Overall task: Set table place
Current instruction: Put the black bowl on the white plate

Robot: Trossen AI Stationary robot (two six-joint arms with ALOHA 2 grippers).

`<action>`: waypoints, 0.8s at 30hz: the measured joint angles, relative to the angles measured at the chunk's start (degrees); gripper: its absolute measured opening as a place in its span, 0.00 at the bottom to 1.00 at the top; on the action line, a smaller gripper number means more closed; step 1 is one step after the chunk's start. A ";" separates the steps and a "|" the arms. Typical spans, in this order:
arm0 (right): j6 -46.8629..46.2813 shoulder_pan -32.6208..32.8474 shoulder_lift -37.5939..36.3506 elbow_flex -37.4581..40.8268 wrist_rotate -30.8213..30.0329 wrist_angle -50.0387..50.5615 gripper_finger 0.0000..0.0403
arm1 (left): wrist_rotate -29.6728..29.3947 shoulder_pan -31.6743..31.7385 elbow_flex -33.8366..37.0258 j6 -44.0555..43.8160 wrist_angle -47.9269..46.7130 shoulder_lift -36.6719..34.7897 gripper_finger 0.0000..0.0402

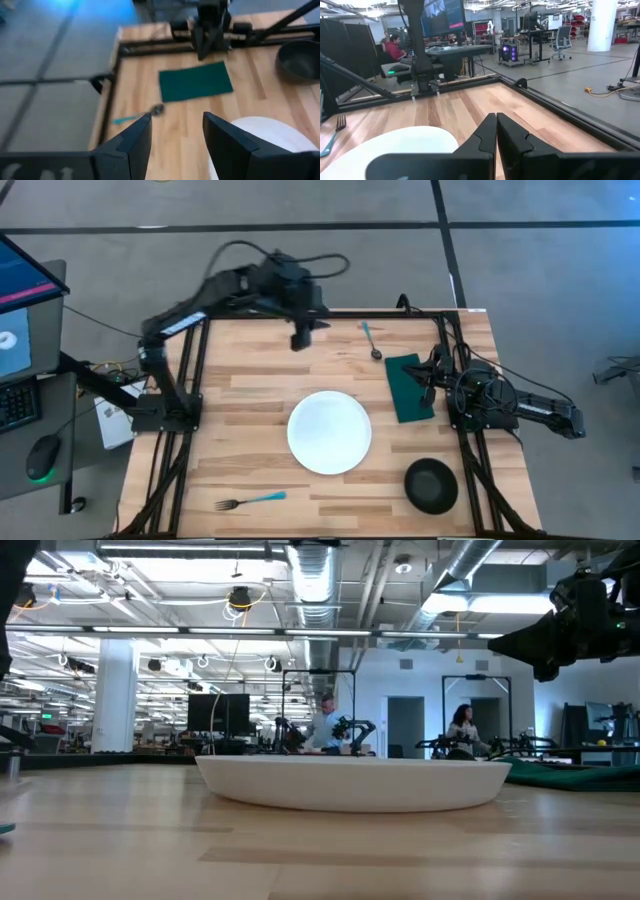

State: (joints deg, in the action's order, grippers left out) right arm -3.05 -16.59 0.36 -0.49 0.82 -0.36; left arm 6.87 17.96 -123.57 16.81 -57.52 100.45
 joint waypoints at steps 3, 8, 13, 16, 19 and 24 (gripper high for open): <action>-0.43 0.01 0.00 0.00 0.00 0.00 0.09 | -1.53 -0.35 0.03 0.13 1.10 -4.06 0.42; -2.72 0.07 0.00 0.00 0.36 -0.01 0.09 | -3.93 -0.68 0.85 -1.47 2.00 -10.62 0.42; -2.99 0.06 0.00 0.00 0.42 -0.02 0.09 | -13.97 -1.21 14.00 -6.06 7.10 -21.68 0.42; -2.97 0.06 0.00 0.00 0.42 -0.02 0.09 | -14.90 -1.60 27.92 -8.00 14.29 -30.94 0.42; -2.95 0.06 0.00 0.00 0.42 -0.02 0.09 | -14.86 -2.62 42.87 -9.91 22.33 -40.55 0.42; -2.98 0.06 0.00 0.00 0.42 -0.04 0.09 | -15.43 -3.44 67.77 -11.51 37.17 -55.87 0.42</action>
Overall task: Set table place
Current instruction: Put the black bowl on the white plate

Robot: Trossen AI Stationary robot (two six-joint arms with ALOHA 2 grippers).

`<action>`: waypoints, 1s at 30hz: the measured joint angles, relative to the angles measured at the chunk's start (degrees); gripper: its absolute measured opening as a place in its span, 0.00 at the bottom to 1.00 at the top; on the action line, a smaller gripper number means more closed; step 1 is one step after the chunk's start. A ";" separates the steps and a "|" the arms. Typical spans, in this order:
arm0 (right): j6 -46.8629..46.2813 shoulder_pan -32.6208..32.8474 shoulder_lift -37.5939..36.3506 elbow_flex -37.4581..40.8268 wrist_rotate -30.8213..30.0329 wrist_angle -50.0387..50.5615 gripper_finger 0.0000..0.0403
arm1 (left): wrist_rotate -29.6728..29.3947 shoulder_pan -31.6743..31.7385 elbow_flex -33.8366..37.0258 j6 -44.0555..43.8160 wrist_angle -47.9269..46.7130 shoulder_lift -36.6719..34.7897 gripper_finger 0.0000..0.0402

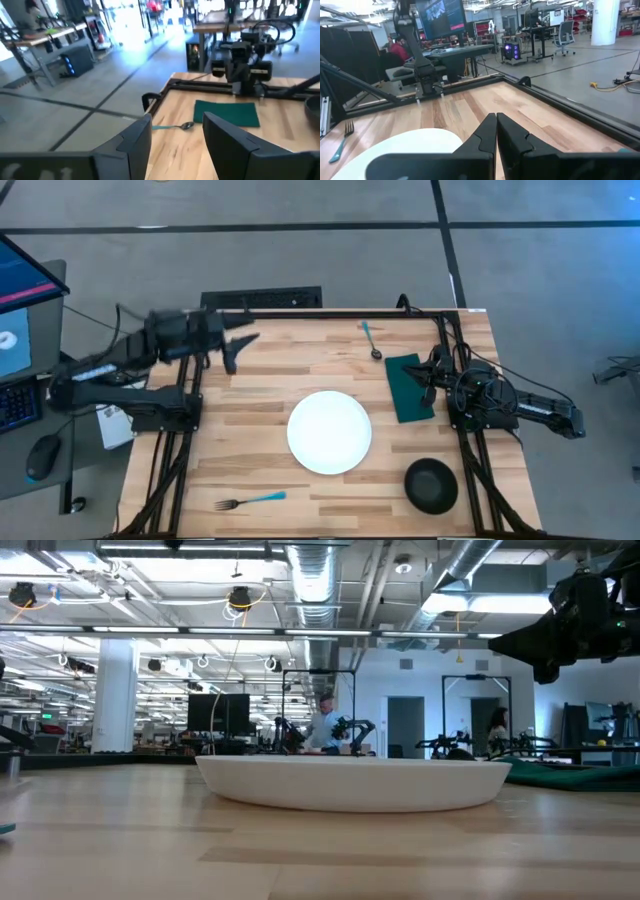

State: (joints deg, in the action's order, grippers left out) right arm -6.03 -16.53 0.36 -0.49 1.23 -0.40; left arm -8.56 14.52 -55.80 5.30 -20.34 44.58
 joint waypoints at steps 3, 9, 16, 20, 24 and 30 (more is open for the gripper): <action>-1.71 0.00 0.00 0.00 0.02 -0.04 0.09 | 0.27 -0.10 13.21 -1.69 8.75 -7.68 0.42; -3.00 0.04 0.42 -0.28 0.89 0.62 0.09 | 0.64 -0.07 37.71 -5.65 24.04 -20.36 0.42; -5.79 0.07 6.78 -11.77 2.21 16.93 0.09 | 0.37 -0.04 51.48 -7.74 35.16 -31.46 0.42; -11.22 0.07 14.91 -22.03 5.77 25.77 0.09 | 0.35 -0.04 52.16 -8.39 34.57 -34.71 0.42; -18.52 0.28 24.64 -33.11 13.93 34.95 0.09 | 0.37 -0.04 52.16 -8.39 34.30 -35.37 0.42; -22.78 2.93 35.06 -44.44 25.67 36.85 0.13 | 0.61 -0.04 52.16 -8.33 34.23 -35.24 0.42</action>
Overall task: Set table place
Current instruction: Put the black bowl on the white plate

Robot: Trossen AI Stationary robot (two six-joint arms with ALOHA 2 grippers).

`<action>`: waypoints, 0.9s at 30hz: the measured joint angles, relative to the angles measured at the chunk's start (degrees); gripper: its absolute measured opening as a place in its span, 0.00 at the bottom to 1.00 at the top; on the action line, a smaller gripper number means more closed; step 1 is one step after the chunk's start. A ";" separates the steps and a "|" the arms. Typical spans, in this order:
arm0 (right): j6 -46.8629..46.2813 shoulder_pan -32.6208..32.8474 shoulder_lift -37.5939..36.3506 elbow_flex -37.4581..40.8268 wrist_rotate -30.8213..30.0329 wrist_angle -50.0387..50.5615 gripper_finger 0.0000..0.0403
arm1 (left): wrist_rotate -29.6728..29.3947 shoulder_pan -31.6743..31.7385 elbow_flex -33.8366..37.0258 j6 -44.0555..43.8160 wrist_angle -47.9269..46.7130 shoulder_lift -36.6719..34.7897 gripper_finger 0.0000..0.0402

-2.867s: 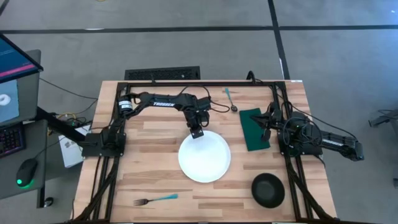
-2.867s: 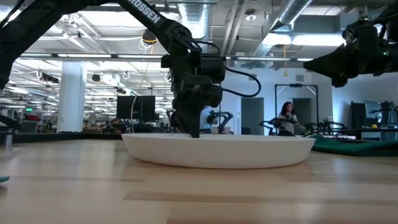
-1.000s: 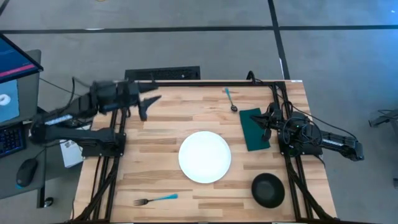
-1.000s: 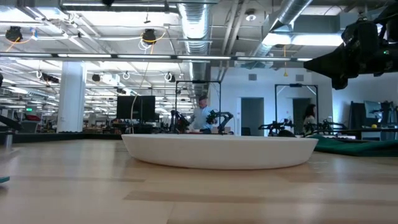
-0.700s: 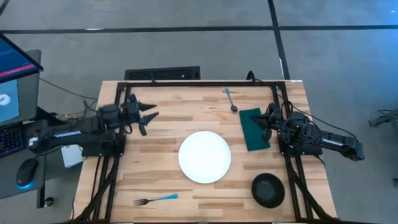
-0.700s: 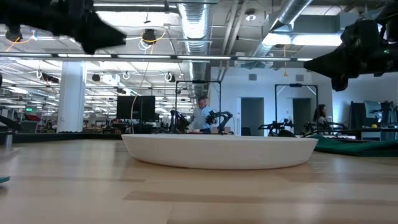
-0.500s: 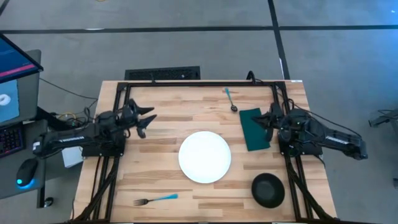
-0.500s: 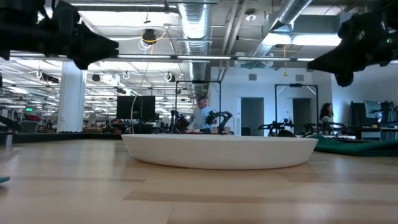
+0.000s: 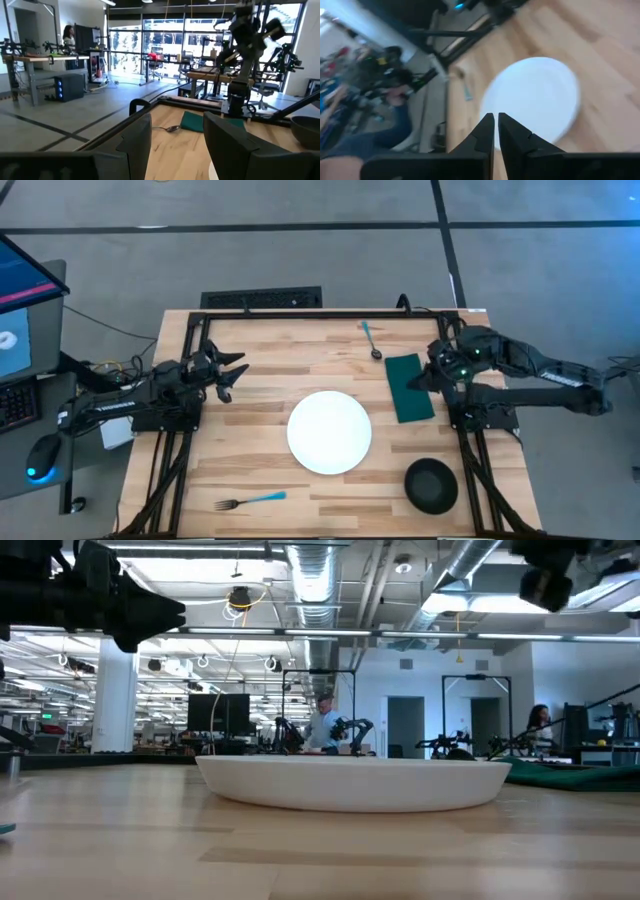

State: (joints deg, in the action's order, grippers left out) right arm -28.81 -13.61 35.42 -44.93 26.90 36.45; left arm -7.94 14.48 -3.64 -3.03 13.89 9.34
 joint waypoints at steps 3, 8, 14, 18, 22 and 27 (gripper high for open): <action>2.40 1.46 2.72 -3.03 0.28 -0.07 0.15 | 0.00 0.00 0.00 0.66 0.00 0.00 0.42; 3.46 2.28 5.08 -4.44 0.14 -0.37 0.15 | 0.00 0.00 0.00 0.79 0.00 0.00 0.42; 2.39 1.84 6.64 -4.48 -0.16 -1.82 0.15 | -0.11 0.00 0.00 1.57 -0.75 0.00 0.42; 1.00 1.97 7.43 -4.48 -0.62 -2.78 0.15 | -0.28 0.01 0.00 3.38 -1.04 0.00 0.42; 1.50 1.97 8.17 -4.50 -0.82 -4.38 0.18 | -0.28 0.02 0.00 3.37 -1.49 0.00 0.42; 2.22 1.97 8.09 -4.50 -0.82 -6.32 0.32 | -0.28 0.00 0.00 3.34 -3.52 0.02 0.42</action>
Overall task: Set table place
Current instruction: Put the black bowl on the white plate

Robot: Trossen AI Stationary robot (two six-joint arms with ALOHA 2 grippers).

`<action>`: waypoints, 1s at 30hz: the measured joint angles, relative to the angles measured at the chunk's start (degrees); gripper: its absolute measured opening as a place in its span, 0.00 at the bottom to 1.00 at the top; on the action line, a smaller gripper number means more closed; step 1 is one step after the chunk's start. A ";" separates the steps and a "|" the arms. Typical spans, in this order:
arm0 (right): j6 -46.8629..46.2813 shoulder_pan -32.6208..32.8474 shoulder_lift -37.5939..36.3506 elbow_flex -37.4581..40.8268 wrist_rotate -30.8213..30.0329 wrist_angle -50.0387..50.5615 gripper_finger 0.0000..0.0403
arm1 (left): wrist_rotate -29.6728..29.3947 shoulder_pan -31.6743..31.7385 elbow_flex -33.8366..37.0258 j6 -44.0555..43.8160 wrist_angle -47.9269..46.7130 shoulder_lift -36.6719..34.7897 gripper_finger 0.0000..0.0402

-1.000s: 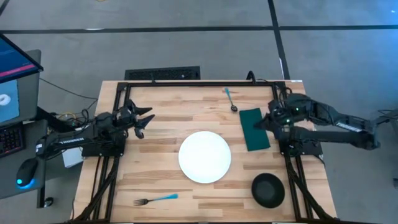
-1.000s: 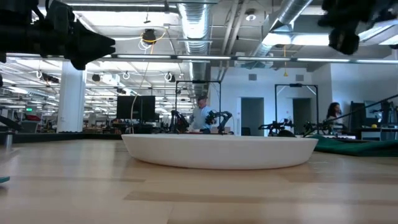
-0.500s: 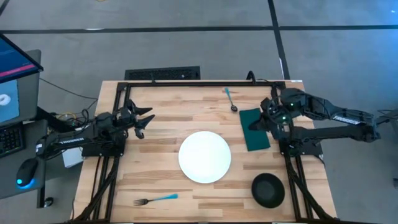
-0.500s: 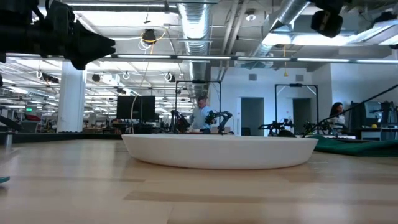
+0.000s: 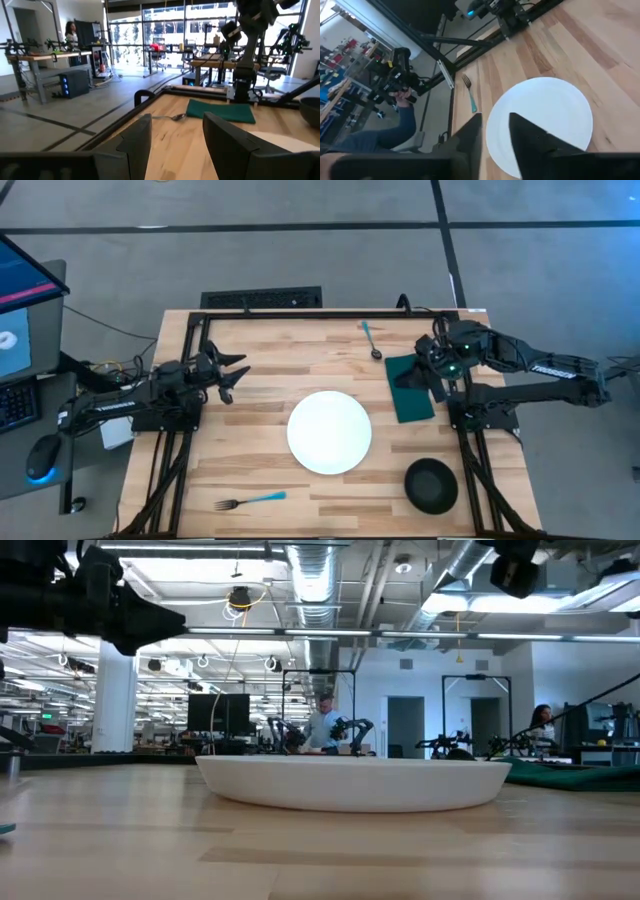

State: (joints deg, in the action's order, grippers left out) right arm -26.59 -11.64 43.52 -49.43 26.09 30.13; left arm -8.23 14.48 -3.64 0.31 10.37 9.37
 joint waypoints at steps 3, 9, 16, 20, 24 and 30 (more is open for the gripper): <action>-0.63 0.00 -0.08 0.00 0.00 1.09 0.44 | 0.00 0.00 0.00 -0.03 -1.16 -0.02 0.42; -0.69 1.52 0.47 0.00 2.06 6.45 0.63 | 0.02 0.01 0.00 -0.08 -1.07 0.00 0.42; 7.37 15.70 3.96 0.04 -10.16 16.99 0.67 | 0.00 0.02 -0.02 -0.10 -1.05 0.00 0.42; 1.64 25.54 8.06 0.04 -16.32 21.40 0.67 | -0.02 0.01 -0.02 -0.11 -1.05 0.00 0.42; -4.59 34.80 12.30 0.02 -19.56 22.54 0.67 | -0.04 0.01 -0.02 -0.12 -1.05 0.00 0.42; -19.95 45.57 18.54 0.02 -21.97 25.79 0.67 | -0.09 0.01 -0.02 -0.12 -1.09 0.00 0.42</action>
State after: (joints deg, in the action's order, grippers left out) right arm -46.54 33.93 62.06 -49.41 4.12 55.91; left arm -8.32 14.49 -3.66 0.19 9.28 9.37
